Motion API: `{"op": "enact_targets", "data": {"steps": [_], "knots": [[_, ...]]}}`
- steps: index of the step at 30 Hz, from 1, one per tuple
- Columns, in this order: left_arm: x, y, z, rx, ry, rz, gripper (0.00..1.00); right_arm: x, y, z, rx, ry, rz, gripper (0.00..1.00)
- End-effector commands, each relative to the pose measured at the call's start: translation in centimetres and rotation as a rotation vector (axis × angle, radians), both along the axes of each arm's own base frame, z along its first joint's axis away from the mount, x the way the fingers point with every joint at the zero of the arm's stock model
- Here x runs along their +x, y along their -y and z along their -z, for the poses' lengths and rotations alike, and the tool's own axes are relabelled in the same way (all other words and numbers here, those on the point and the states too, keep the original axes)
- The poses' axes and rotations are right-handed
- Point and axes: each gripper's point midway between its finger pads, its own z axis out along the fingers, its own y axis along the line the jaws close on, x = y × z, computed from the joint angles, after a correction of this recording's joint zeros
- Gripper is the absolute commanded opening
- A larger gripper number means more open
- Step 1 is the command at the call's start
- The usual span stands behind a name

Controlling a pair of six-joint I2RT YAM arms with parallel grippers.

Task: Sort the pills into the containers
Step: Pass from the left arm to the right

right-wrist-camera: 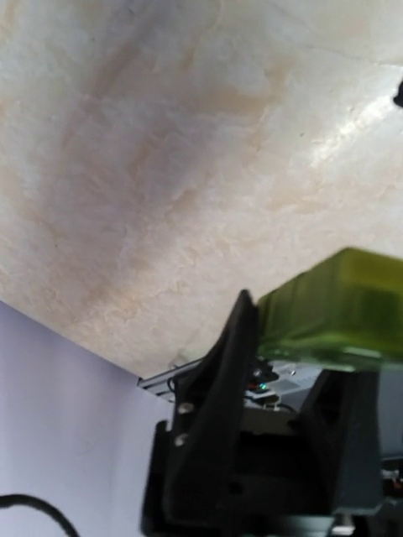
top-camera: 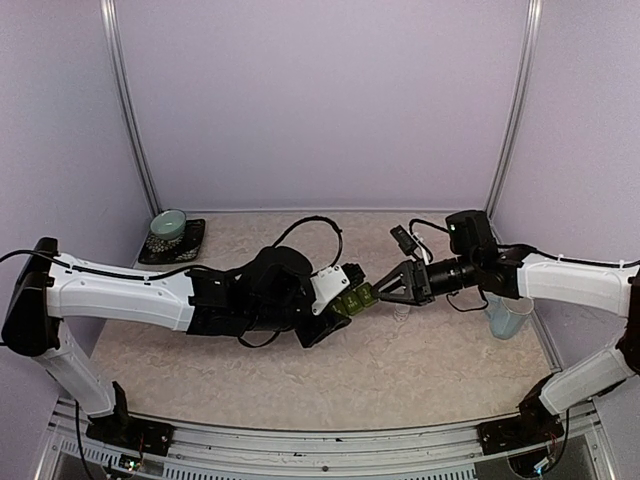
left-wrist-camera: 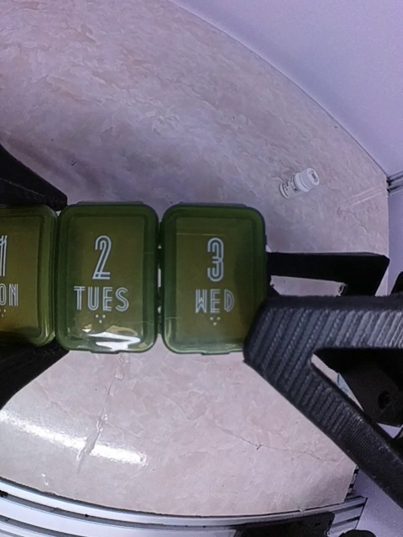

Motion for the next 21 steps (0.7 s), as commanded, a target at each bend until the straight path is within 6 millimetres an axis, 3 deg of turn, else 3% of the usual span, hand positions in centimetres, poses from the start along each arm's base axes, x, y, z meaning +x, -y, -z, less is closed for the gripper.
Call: {"op": "enact_targets", "data": {"steps": [1, 7, 11, 15, 21], "knots": [[0.0, 0.5, 0.1, 0.007, 0.036, 0.007, 0.37, 0.4, -1.2, -1.4, 0.051, -0.006, -0.025, 0.79], [-0.1, 0.9, 0.5, 0.013, 0.03, 0.018, 0.37, 0.4, -2.0, -0.2, 0.046, -0.062, -0.046, 0.65], [-0.1, 1.1, 0.7, 0.02, 0.033, 0.021, 0.37, 0.0, -2.7, 0.3, 0.038, -0.077, -0.072, 0.64], [-0.2, 1.2, 0.8, 0.02, 0.033, 0.021, 0.37, -0.2, -3.1, 0.5, 0.033, -0.082, -0.079, 0.55], [0.0, 1.2, 1.1, 0.021, 0.029, 0.006, 0.37, -0.1, -3.1, 1.0, 0.014, -0.095, -0.067, 0.29]]}}
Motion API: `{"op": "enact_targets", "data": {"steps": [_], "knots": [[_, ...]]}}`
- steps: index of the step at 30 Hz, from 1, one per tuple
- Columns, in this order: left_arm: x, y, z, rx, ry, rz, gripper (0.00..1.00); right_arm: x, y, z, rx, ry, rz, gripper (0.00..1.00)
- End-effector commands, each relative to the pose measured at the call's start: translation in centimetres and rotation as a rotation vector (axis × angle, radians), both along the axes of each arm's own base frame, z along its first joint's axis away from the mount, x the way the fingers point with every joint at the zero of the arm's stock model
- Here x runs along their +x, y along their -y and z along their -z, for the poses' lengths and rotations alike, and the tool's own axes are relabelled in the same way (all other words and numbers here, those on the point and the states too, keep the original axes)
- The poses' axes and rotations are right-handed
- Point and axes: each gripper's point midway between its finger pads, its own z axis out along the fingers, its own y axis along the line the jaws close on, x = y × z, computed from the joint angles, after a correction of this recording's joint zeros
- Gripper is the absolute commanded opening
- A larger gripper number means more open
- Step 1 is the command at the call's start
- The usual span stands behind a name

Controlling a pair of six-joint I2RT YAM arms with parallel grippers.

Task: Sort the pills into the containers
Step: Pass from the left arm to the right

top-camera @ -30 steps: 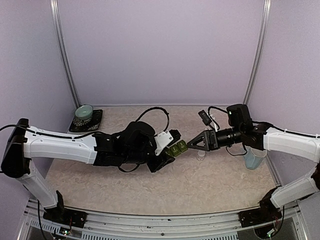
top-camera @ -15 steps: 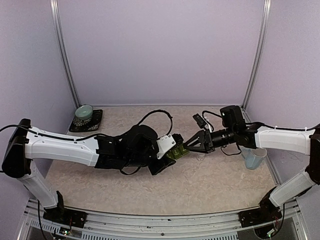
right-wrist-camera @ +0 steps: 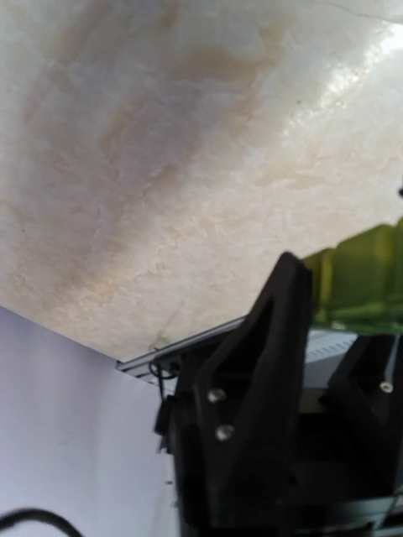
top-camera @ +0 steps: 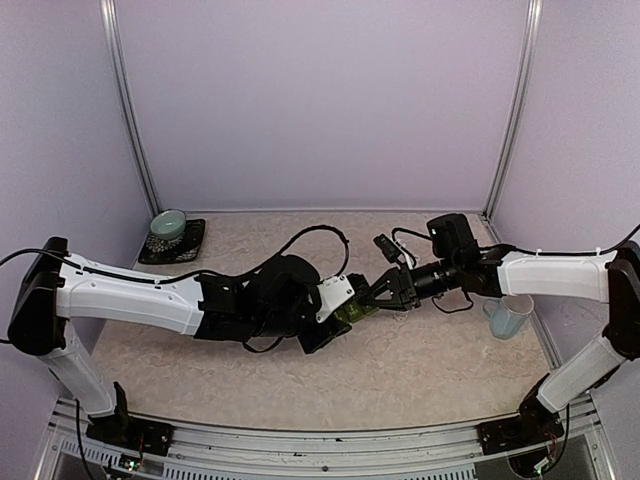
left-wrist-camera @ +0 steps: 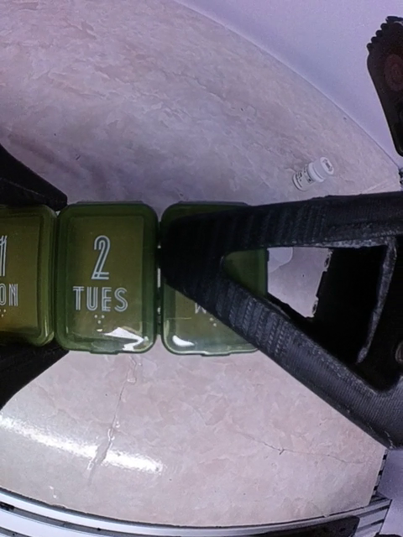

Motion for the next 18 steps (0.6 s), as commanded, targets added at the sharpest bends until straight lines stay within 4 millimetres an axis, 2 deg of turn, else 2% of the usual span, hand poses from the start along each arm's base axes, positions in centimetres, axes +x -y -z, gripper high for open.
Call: {"op": "enact_targets", "data": {"steps": [1, 7, 18], "knots": [[0.32, 0.84, -0.6, -0.03, 0.016, -0.015, 0.37, 0.15, -0.48, -0.56, 0.006, 0.011, -0.006, 0.27], [0.49, 1.02, -0.06, -0.024, 0.016, -0.041, 0.5, 0.32, -0.4, -0.72, 0.003, 0.011, 0.011, 0.23], [0.51, 1.64, -0.34, -0.023, 0.033, -0.044, 0.55, 0.58, -0.16, -0.24, -0.024, 0.006, 0.035, 0.23]]}}
